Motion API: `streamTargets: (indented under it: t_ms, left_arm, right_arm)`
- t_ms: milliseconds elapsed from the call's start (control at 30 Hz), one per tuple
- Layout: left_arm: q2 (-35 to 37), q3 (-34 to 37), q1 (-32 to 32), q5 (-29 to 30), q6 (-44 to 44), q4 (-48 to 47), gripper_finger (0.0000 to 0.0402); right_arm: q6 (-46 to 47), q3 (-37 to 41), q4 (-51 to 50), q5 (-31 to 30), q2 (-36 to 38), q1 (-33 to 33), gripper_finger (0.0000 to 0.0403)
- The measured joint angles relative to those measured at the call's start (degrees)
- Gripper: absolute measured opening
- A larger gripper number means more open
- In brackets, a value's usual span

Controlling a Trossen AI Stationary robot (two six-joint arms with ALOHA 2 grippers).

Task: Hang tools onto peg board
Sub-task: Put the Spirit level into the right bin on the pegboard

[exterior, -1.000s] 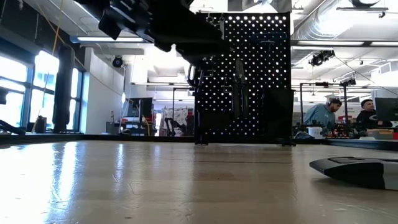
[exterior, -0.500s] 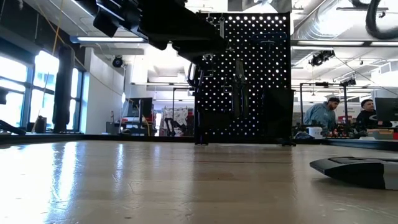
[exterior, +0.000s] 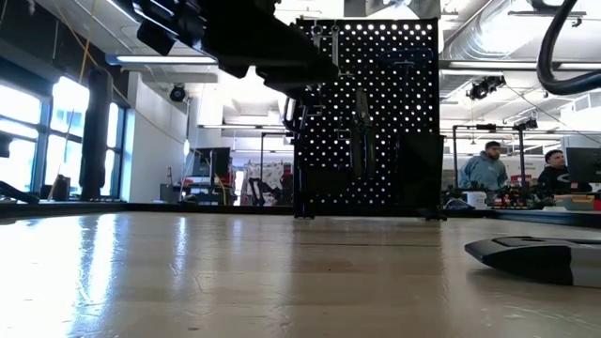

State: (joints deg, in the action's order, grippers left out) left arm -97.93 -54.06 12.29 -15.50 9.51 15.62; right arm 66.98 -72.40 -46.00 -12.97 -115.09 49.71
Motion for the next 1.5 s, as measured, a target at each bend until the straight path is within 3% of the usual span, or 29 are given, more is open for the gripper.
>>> streamTargets:
  t_ms: [67, 267, 500, 867, 1133, 1300, 1500]
  left_arm:
    - [0.0, 0.0, 0.0, 0.5, 0.9, -0.2, 0.0147]
    - [0.0, 0.0, -0.5, 0.6, 2.1, -0.2, 0.0147]
    - [1.1, 0.0, -1.6, 0.7, 4.0, -1.4, 0.0147]
    - [13.2, 0.0, -6.2, 0.9, 5.9, -6.0, 0.0147]
    - [22.0, 0.0, -11.1, 1.0, -4.7, -5.6, 0.0147]
    - [22.0, 0.0, -12.2, 1.6, -14.1, -2.5, 0.0147]
    - [20.1, 0.0, -11.7, 7.2, -16.4, 0.0, 0.0147]
  right_arm:
    - [0.0, 0.0, 0.0, 0.0, 0.0, -0.1, 0.0161]
    - [1.5, -1.1, -0.4, -0.8, 0.4, -0.2, 0.0161]
    - [2.9, -3.9, -5.7, -6.2, 4.1, -0.7, 0.016]
    - [3.6, -7.8, -12.8, -18.1, 7.3, -1.6, 0.016]
    - [4.1, -12.6, -23.1, -30.8, 7.6, -3.5, 0.016]
    - [4.6, -13.4, -29.7, -35.2, 7.6, -6.2, 0.016]
    - [3.2, -13.4, -33.4, -40.0, 7.6, -9.9, 0.016]
